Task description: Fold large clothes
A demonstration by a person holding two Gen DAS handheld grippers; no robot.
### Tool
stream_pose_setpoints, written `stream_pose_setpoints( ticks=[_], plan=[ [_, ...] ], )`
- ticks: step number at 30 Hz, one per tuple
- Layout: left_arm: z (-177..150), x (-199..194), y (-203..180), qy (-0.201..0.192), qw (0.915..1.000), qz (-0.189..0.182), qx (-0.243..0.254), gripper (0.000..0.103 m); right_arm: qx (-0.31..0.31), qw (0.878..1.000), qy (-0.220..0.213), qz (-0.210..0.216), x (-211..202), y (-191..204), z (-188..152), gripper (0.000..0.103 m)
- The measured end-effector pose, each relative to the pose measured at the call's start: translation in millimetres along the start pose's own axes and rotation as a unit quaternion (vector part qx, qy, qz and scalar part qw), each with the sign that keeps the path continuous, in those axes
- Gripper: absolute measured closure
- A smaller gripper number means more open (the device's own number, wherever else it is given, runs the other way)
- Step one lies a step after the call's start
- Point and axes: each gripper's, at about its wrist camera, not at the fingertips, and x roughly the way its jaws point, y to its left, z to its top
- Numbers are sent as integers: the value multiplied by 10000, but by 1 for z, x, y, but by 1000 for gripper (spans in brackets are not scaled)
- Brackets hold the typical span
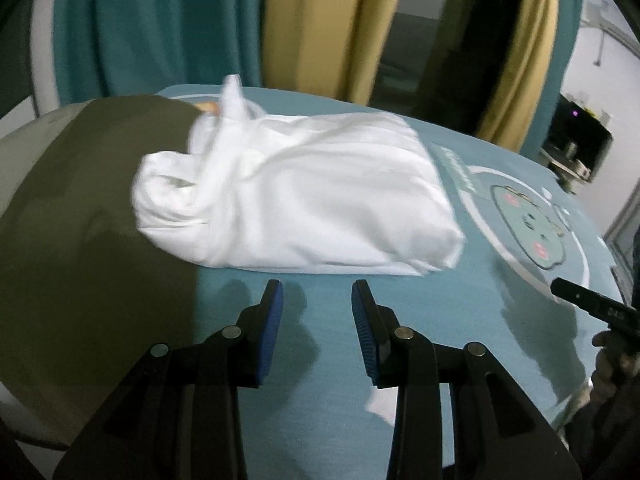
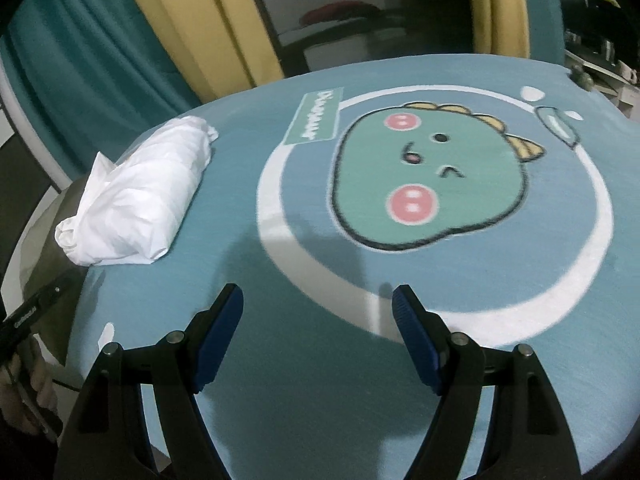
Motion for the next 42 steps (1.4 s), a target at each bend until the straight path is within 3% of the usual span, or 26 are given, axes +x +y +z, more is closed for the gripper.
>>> stream_pose_setpoints(
  ticks=[9, 12, 20, 23, 25, 33, 36, 42],
  plan=[
    [0, -2, -53, 28, 9986, -372, 373, 65, 293, 9990, -267, -212, -32, -29, -6, 26],
    [2, -3, -66, 19, 9975, -455, 531, 65, 428, 9979, -393, -281, -43, -41, -7, 18],
    [9, -17, -95, -131, 9935, -741, 852, 65, 598, 9946, -671, -514, -74, -66, -8, 14],
    [11, -26, -109, -295, 9916, -691, 1050, 62, 625, 9925, -848, -619, -89, -73, -6, 13],
    [15, -34, -118, -461, 9899, -664, 1163, 47, 598, 9908, -985, -708, -101, -77, -4, 13],
    [34, -78, -142, -1369, 9775, -859, 1352, 38, 399, 9818, -1614, -918, -152, -76, 9, 10],
    [40, -93, -149, -1612, 9733, -822, 1414, 27, 302, 9768, -1906, -926, -173, -71, 14, 9],
    [48, -129, -156, -2176, 9636, -755, 1359, 26, -47, 9642, -2495, -897, -213, -55, 22, 8]
  ],
)
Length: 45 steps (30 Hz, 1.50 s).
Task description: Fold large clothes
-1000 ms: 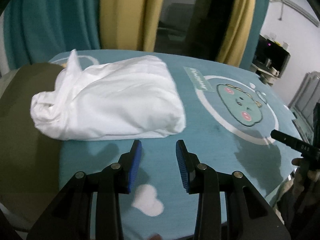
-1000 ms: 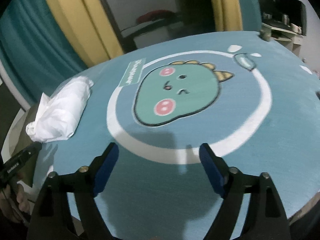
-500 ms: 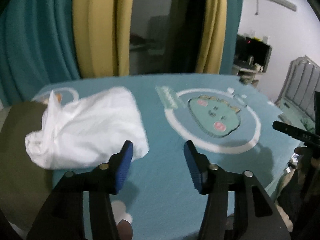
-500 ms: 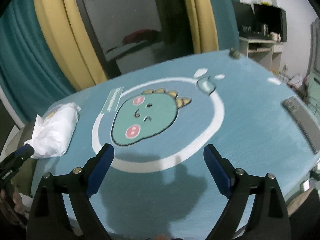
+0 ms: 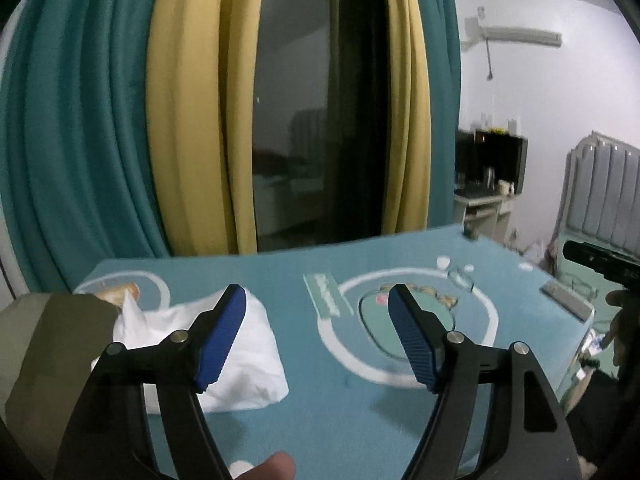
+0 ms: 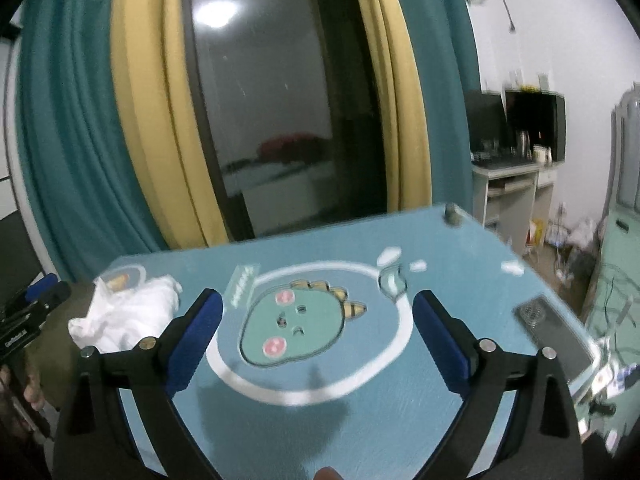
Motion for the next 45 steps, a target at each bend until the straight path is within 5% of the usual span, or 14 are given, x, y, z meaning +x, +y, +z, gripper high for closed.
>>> stream_pose_setpoints(
  ticks=[7, 25, 45],
  plan=[
    [5, -26, 8, -682, 9973, 257, -97, 26, -406, 9971, -572, 290, -24, 25, 13, 5],
    [-14, 1, 37, -181, 9979, 318, -535, 26, -864, 9955, -59, 372, 20, 59, -11, 3],
    [-16, 15, 38, -77, 9978, 396, -531, 26, -740, 9968, 85, 299, 39, 57, -10, 3]
  ],
)
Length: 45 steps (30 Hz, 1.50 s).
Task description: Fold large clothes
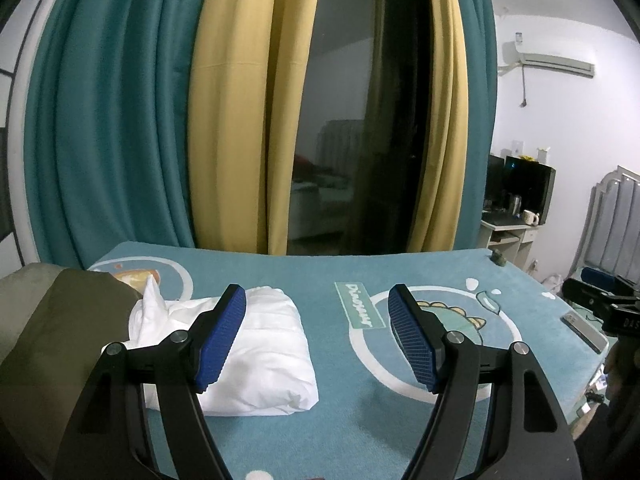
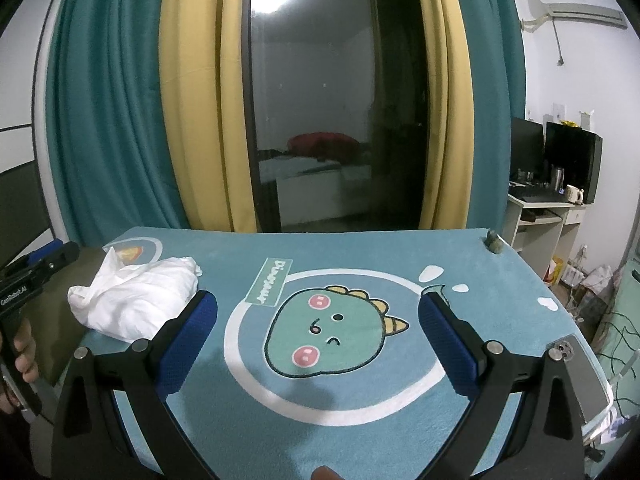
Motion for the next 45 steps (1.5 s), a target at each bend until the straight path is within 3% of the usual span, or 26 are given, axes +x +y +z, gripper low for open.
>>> stream_pose_setpoints(
  ticks=[45],
  plan=[
    [-1, -1, 0, 13, 10000, 28, -12, 26, 0, 10000, 13, -32, -2, 2, 0, 3]
  ],
)
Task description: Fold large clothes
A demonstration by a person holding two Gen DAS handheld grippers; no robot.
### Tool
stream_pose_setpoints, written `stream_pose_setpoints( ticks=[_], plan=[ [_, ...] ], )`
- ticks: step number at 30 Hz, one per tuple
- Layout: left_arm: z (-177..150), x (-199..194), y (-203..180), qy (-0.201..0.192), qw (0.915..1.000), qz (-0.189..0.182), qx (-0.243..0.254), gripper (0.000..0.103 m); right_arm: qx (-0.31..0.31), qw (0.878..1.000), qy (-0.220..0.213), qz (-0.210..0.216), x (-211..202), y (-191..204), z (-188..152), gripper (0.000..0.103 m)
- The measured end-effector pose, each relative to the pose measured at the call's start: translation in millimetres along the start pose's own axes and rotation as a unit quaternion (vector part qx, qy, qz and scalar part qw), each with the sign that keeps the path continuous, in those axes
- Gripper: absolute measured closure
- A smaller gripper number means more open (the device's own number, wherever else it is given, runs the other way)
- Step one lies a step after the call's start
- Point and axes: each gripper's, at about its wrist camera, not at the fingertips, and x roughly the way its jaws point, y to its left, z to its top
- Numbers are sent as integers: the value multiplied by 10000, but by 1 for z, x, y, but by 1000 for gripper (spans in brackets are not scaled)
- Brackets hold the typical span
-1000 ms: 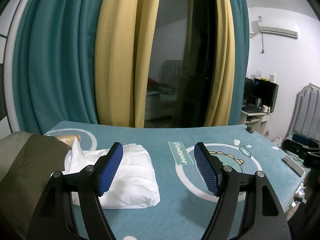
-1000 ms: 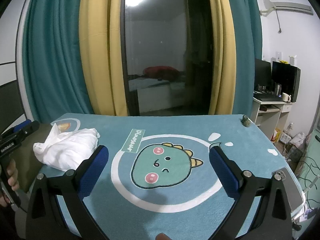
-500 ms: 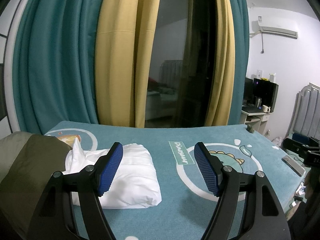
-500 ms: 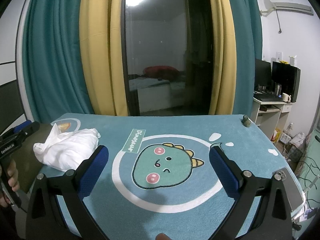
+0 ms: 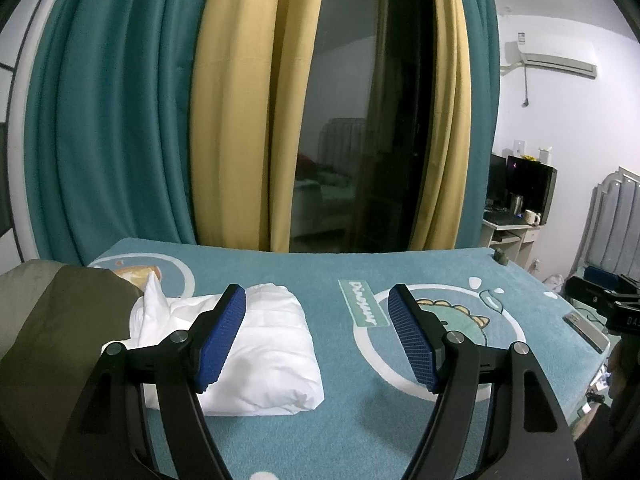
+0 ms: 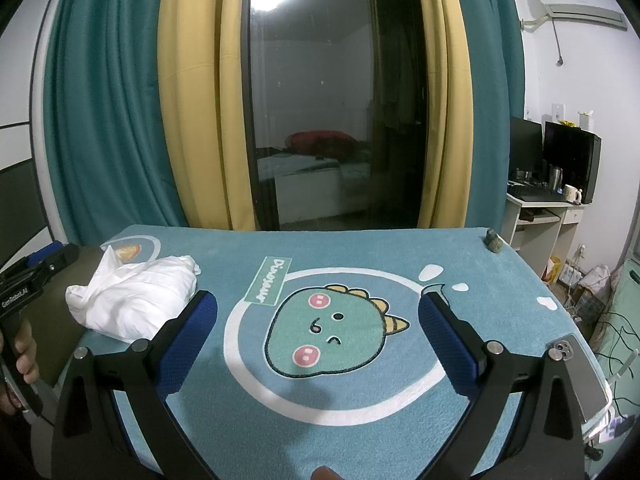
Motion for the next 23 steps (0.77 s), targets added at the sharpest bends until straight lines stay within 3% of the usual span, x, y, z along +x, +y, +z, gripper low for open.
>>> stream_pose_setpoints(
  ticks=[23],
  plan=[
    [-7, -7, -3, 75, 10000, -54, 37, 26, -28, 10000, 12, 6, -1, 1, -1, 3]
  ],
)
